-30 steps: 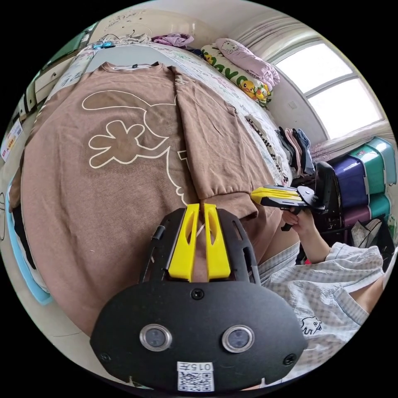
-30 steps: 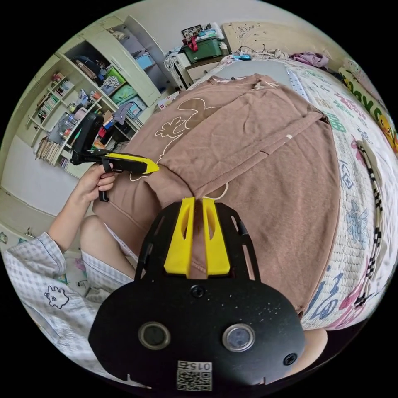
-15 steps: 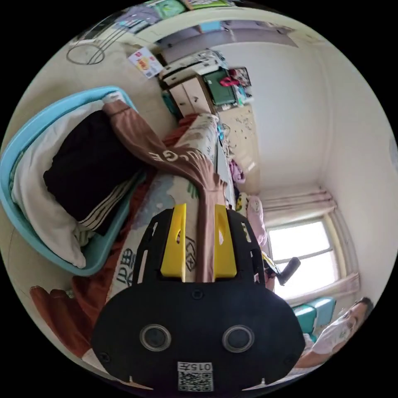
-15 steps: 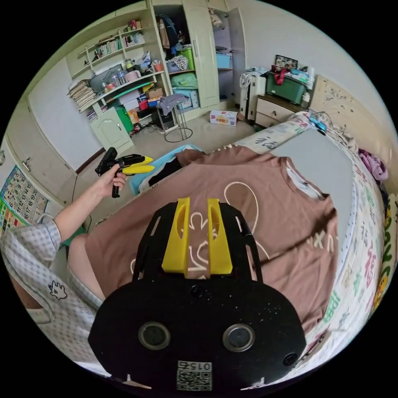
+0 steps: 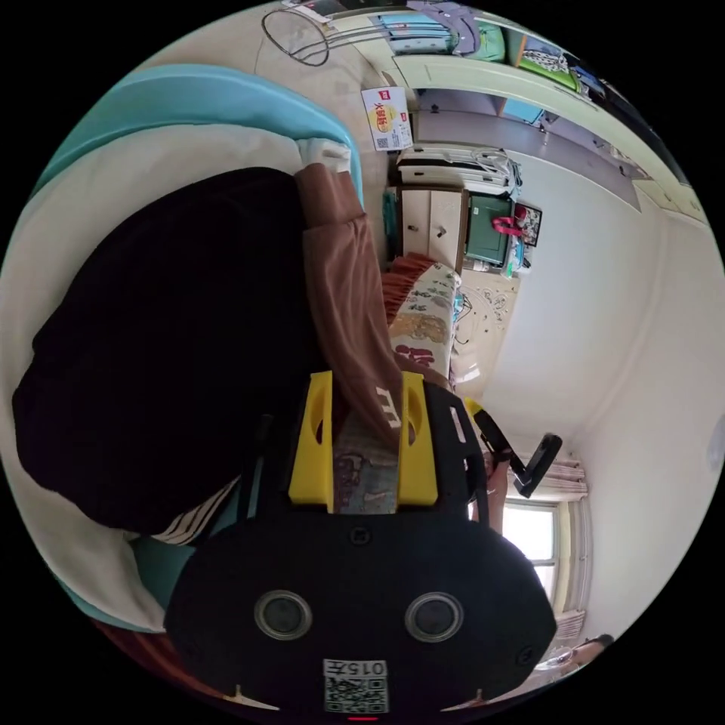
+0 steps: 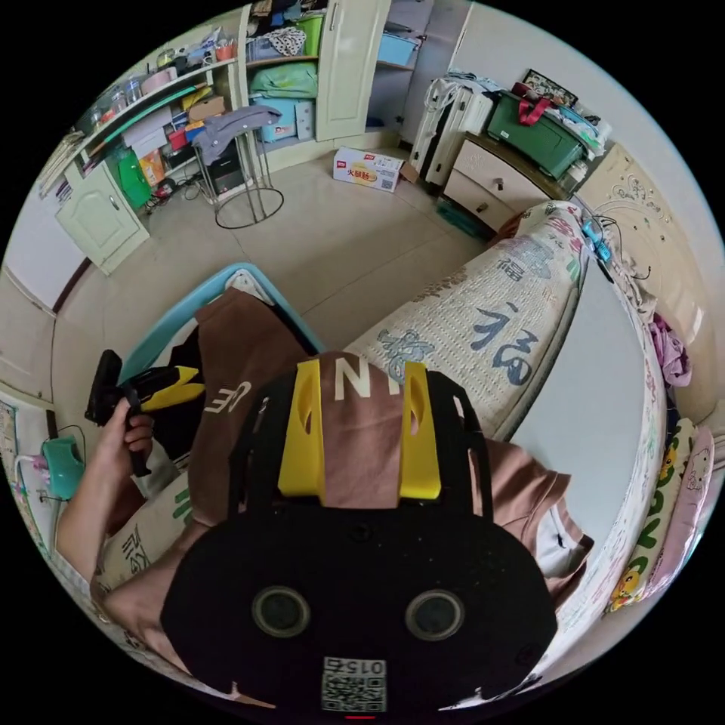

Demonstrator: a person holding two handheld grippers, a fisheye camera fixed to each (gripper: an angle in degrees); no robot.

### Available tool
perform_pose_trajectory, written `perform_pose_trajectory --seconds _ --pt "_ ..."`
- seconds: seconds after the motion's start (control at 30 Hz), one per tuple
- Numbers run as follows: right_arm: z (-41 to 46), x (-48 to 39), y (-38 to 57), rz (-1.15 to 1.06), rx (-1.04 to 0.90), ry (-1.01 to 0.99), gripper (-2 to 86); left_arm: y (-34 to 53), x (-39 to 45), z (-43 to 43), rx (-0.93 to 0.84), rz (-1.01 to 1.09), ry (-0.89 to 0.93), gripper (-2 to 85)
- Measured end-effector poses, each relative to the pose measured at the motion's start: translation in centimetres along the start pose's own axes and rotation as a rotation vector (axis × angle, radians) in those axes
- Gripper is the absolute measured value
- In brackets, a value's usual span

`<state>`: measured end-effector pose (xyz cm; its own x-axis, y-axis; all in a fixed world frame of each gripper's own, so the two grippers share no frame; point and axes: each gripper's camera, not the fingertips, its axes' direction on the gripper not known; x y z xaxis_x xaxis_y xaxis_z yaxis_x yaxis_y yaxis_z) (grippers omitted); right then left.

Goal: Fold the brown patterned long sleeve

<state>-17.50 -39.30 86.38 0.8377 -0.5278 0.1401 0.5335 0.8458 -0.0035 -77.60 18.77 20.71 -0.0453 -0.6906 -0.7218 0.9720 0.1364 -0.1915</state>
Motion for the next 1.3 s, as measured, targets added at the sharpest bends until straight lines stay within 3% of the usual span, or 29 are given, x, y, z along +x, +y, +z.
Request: perform_pose_trajectory --seconds 0.13,0.37,0.47,0.63,0.77,0.83,0.9,0.97,1.07,1.17,1.3 --pt "6.5 0.7 0.1 0.018 -0.101 -0.025 13.7 -0.1 -0.6 0.7 -0.017 0.0 -0.027 9.0" --pt "7.1 1.3 2.9 -0.05 -0.001 -0.013 3.7 2.4 2.1 0.9 0.015 0.093 -0.057 1.0" --pt "2.9 4.6 5.5 0.0 0.154 -0.108 2.9 4.9 5.0 -0.6 0.091 0.183 0.0 -0.1" --pt "-5.5 11.1 12.5 0.094 0.406 -0.198 2.5 12.3 15.5 -2.2 0.128 0.585 0.104 -0.4" --pt "-10.1 15.6 20.6 0.161 0.519 -0.261 2.6 25.5 25.3 -1.8 0.014 1.111 0.138 -0.4" --pt "-11.0 18.0 26.3 0.213 0.497 -0.296 2.8 32.8 27.8 -0.7 -0.082 1.352 0.102 -0.4" --pt "-10.5 19.4 30.3 0.255 0.415 -0.319 3.3 41.8 28.7 2.4 -0.292 1.587 -0.012 -0.3" --pt "-9.8 20.5 34.8 0.281 0.298 -0.303 4.4 47.0 28.0 4.9 -0.442 1.661 -0.125 -0.2" --pt "-11.4 20.8 37.7 0.288 0.217 -0.187 5.2 53.0 26.3 8.3 -0.571 1.666 -0.318 -0.1" --pt "-14.8 19.3 36.6 0.214 0.23 -0.138 5.0 56.9 25.2 10.3 -0.594 1.625 -0.457 0.0" --pt "-19.5 11.7 29.8 -0.096 0.197 -0.244 7.6 60.2 24.0 11.8 -0.526 1.54 -0.595 0.1"
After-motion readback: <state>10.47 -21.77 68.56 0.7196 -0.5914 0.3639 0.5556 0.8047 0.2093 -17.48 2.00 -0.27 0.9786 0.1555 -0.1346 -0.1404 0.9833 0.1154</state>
